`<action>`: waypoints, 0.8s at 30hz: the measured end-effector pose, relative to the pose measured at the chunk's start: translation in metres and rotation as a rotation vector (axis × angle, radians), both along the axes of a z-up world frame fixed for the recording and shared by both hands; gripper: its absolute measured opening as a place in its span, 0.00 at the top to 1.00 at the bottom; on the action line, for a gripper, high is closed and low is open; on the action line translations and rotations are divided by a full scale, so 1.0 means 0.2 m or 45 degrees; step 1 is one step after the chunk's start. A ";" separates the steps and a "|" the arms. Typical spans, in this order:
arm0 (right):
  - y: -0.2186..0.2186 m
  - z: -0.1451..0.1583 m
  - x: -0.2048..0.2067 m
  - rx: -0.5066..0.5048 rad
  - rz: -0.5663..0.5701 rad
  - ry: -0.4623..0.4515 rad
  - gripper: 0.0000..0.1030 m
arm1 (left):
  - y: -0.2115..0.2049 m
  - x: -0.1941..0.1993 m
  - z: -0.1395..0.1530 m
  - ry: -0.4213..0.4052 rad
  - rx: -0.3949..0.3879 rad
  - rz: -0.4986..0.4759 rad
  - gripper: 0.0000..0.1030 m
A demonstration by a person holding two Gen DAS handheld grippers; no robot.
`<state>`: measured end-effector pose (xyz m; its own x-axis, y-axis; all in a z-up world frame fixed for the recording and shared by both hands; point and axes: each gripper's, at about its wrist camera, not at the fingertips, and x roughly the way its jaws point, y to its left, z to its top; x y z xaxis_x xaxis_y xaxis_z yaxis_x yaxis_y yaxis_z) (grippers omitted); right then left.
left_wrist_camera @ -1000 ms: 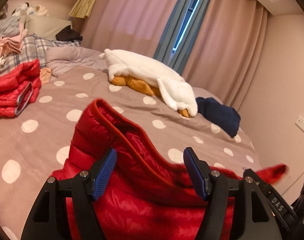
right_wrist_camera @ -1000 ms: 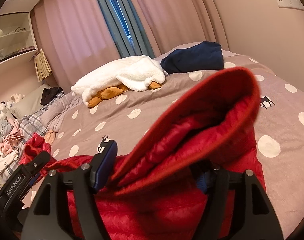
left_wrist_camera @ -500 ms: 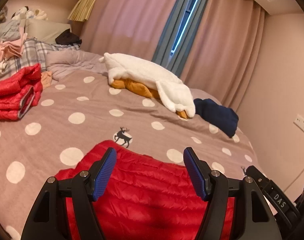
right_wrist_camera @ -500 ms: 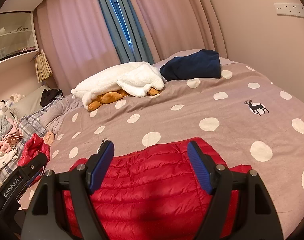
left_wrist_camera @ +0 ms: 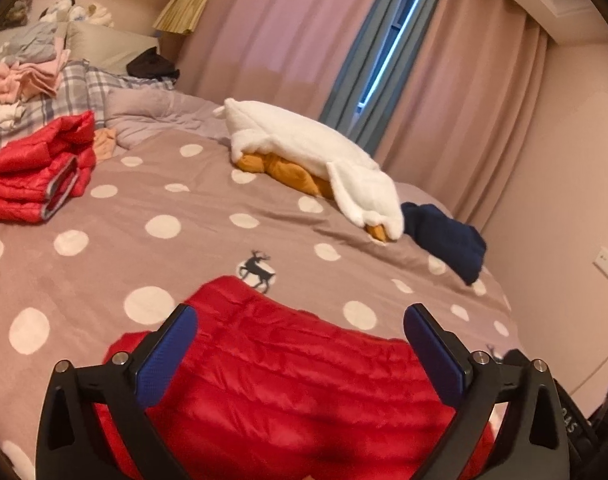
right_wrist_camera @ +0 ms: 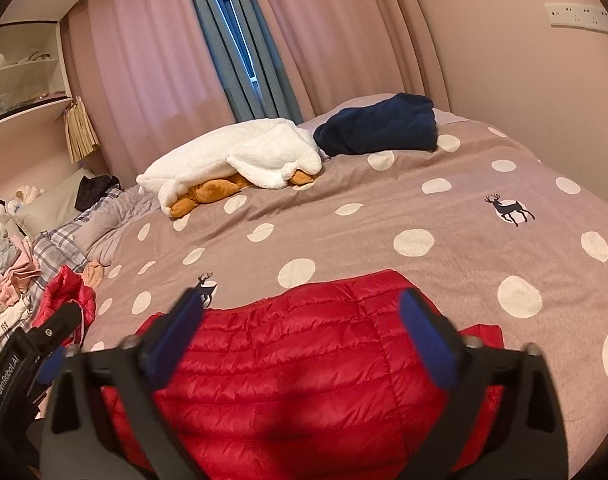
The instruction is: Fold large clothes
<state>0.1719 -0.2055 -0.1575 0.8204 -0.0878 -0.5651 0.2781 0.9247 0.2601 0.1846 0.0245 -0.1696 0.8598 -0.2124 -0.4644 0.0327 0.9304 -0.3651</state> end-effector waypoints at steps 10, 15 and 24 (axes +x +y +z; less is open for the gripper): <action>-0.01 -0.27 0.20 -0.006 -0.027 0.142 0.01 | -0.05 0.21 -0.46 0.007 0.140 0.178 0.01; -0.01 -0.63 0.35 -0.068 -0.100 0.237 0.00 | -0.10 0.34 -0.60 0.156 0.179 0.156 0.01; -0.02 -0.65 0.36 -0.085 -0.127 0.222 0.00 | -0.07 0.35 -0.62 0.178 0.166 0.151 0.01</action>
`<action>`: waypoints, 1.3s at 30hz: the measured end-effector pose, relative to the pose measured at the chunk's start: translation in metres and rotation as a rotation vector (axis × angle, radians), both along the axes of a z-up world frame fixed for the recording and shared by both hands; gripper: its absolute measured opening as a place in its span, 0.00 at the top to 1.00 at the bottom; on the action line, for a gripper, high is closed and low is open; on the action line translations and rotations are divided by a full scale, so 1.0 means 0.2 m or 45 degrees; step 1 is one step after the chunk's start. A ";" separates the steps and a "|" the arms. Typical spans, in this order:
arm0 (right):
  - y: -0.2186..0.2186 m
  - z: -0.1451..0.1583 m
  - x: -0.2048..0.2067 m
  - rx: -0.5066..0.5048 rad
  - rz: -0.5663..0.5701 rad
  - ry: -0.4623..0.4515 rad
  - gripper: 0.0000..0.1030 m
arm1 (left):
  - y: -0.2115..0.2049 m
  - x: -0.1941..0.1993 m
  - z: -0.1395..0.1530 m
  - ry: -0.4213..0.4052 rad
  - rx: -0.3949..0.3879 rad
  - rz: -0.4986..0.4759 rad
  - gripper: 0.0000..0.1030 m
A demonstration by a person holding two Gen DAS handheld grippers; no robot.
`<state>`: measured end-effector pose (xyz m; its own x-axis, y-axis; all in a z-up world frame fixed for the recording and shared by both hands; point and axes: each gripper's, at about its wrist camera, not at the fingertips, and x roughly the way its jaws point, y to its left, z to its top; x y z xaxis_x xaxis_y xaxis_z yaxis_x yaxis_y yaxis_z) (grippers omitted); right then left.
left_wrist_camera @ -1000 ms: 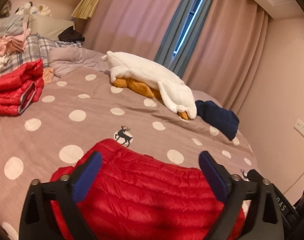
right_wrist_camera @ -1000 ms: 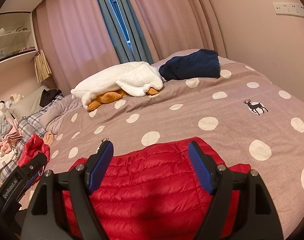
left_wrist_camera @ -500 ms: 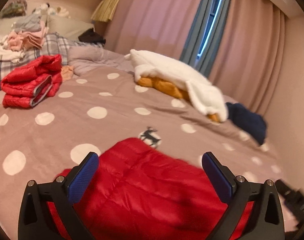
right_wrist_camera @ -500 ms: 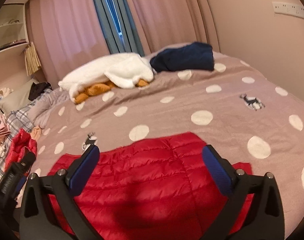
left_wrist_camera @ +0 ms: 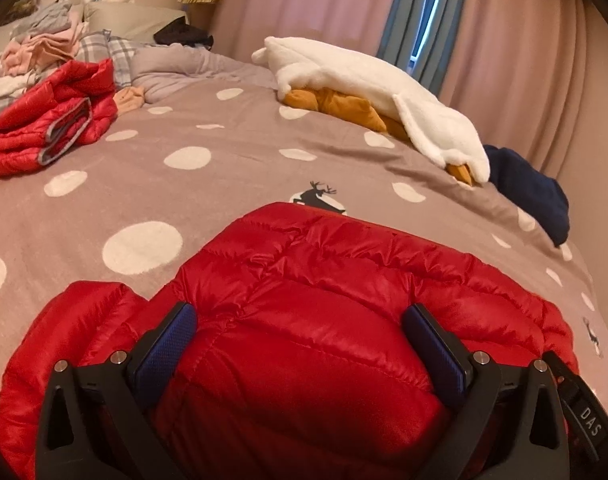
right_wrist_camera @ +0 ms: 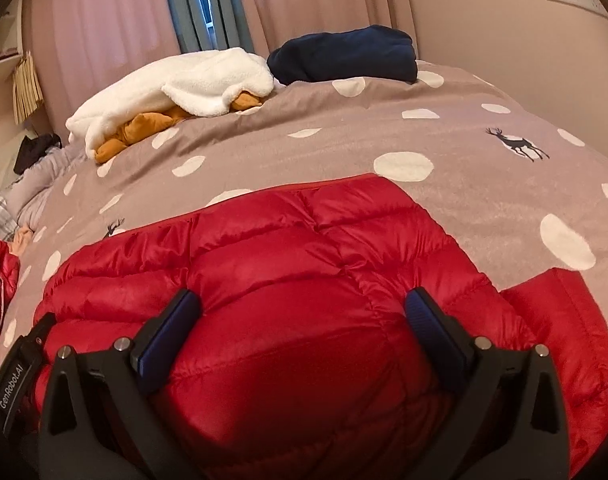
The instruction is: Fold large clothes
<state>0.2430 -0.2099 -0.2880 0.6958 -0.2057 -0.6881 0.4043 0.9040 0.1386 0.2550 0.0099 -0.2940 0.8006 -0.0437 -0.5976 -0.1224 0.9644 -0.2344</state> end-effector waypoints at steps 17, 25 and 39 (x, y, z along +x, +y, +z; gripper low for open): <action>0.01 -0.01 0.00 -0.015 -0.006 -0.003 0.00 | 0.00 0.02 0.00 0.016 -0.004 -0.001 0.01; 0.01 0.00 -0.02 -0.012 -0.006 -0.014 0.00 | 0.00 0.01 0.01 0.011 -0.014 -0.002 0.01; 0.01 0.00 -0.02 -0.012 -0.008 -0.016 0.00 | 0.00 0.01 0.01 0.013 -0.015 -0.002 0.01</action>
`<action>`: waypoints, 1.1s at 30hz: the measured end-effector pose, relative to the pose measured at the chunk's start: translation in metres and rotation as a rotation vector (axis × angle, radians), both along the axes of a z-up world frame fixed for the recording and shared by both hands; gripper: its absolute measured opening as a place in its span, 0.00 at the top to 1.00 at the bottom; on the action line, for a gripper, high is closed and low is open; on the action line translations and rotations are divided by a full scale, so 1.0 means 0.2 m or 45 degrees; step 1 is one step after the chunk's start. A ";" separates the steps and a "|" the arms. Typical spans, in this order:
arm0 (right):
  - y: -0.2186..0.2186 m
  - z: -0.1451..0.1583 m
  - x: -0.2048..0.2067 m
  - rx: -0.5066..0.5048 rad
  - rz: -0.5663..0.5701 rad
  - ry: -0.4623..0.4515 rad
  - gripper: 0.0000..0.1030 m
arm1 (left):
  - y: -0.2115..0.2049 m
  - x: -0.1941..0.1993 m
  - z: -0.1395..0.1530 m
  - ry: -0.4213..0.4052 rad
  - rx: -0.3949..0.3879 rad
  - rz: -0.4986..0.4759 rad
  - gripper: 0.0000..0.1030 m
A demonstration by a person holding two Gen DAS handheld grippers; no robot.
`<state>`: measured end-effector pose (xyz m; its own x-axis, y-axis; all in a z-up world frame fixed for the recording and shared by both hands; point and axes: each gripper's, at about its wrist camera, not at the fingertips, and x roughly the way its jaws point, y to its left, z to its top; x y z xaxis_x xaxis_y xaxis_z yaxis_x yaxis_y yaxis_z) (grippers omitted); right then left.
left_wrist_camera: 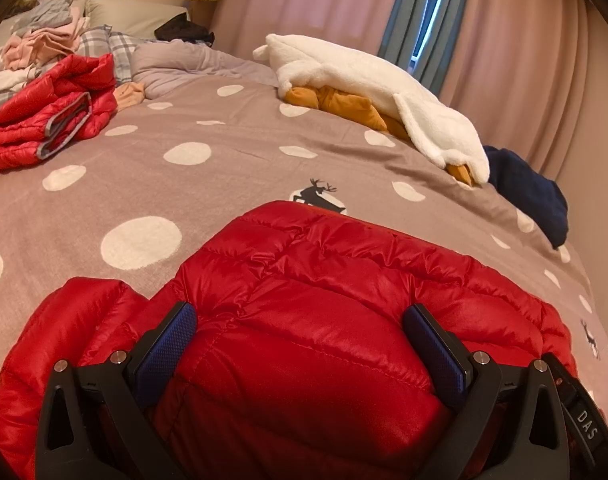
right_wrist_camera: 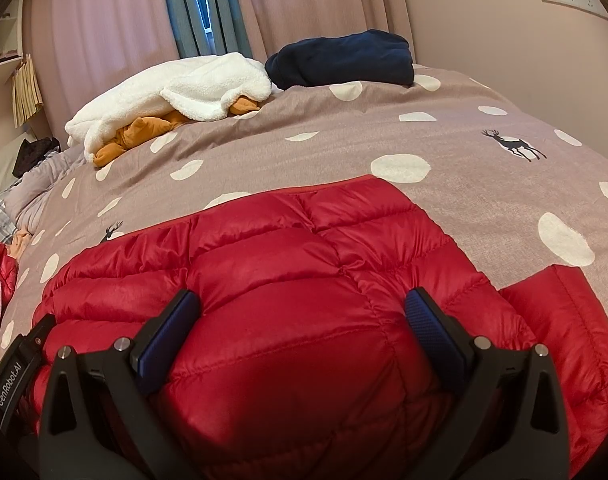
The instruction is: Fold large clothes
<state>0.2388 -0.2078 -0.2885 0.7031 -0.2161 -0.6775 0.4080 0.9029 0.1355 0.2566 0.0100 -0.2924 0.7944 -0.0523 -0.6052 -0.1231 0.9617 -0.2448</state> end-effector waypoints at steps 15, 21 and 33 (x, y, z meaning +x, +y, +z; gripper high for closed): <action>0.00 0.00 0.00 0.000 0.000 0.000 0.00 | 0.00 0.00 0.00 0.003 -0.001 -0.001 0.01; 0.00 0.00 0.00 0.000 -0.001 0.000 0.00 | 0.00 0.00 0.00 0.004 0.000 -0.001 0.01; -0.01 0.10 -0.01 0.002 0.000 0.097 0.00 | 0.04 -0.06 0.13 0.076 0.047 -0.018 0.01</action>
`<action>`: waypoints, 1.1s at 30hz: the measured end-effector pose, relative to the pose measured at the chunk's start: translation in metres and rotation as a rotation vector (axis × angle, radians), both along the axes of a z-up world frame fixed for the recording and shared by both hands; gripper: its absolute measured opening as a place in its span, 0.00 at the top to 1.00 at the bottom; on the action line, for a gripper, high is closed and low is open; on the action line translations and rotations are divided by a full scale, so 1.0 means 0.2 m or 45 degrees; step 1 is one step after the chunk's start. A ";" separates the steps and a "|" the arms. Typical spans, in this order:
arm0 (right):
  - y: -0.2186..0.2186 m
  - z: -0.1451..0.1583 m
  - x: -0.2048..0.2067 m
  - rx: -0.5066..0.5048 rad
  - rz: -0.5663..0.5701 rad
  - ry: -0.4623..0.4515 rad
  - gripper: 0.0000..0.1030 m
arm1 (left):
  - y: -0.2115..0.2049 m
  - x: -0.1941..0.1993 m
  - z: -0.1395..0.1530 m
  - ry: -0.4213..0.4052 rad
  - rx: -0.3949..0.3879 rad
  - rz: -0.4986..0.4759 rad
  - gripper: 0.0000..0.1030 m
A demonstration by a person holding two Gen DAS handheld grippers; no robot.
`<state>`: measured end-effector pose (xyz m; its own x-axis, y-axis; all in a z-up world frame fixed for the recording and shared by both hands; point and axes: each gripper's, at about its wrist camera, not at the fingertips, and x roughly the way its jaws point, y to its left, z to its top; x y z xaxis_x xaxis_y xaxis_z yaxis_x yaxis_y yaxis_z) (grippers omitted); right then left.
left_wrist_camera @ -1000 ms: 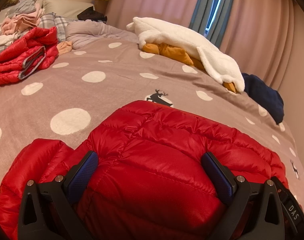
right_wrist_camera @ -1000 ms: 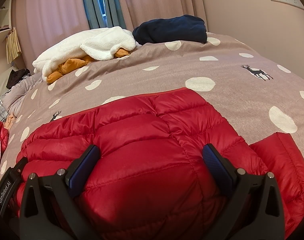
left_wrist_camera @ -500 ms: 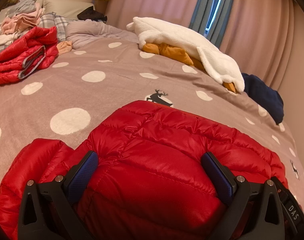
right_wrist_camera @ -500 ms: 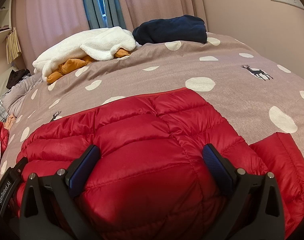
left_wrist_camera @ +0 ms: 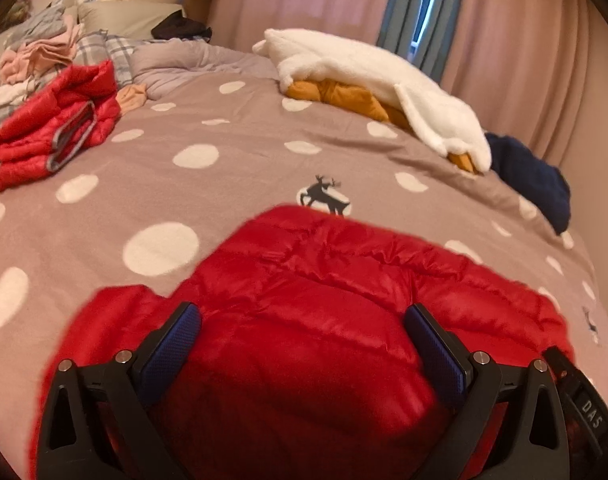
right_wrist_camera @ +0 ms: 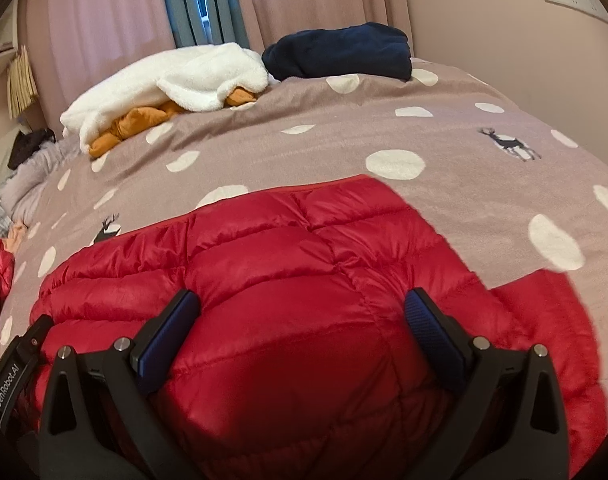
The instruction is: Fold large clothes
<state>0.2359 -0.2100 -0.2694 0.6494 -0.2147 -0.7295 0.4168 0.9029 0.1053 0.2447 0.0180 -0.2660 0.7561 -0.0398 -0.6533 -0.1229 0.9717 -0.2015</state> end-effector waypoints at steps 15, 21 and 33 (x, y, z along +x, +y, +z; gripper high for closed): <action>-0.49 -0.14 -0.48 0.188 -0.224 -0.089 0.01 | 0.54 -0.14 -0.25 0.057 -0.323 0.147 0.01; -0.50 -0.15 -0.45 0.196 -0.241 -0.072 0.00 | 0.49 -0.13 -0.25 0.041 -0.329 0.152 0.01; -0.51 -0.16 -0.48 0.235 -0.244 -0.105 0.00 | 0.58 -0.14 -0.24 0.028 -0.387 0.142 0.01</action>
<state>0.1397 -0.3121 -0.3022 0.6686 -0.2074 -0.7141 0.5612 0.7708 0.3016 0.2165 0.1331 -0.3130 0.7527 -0.1529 -0.6403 -0.2329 0.8479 -0.4763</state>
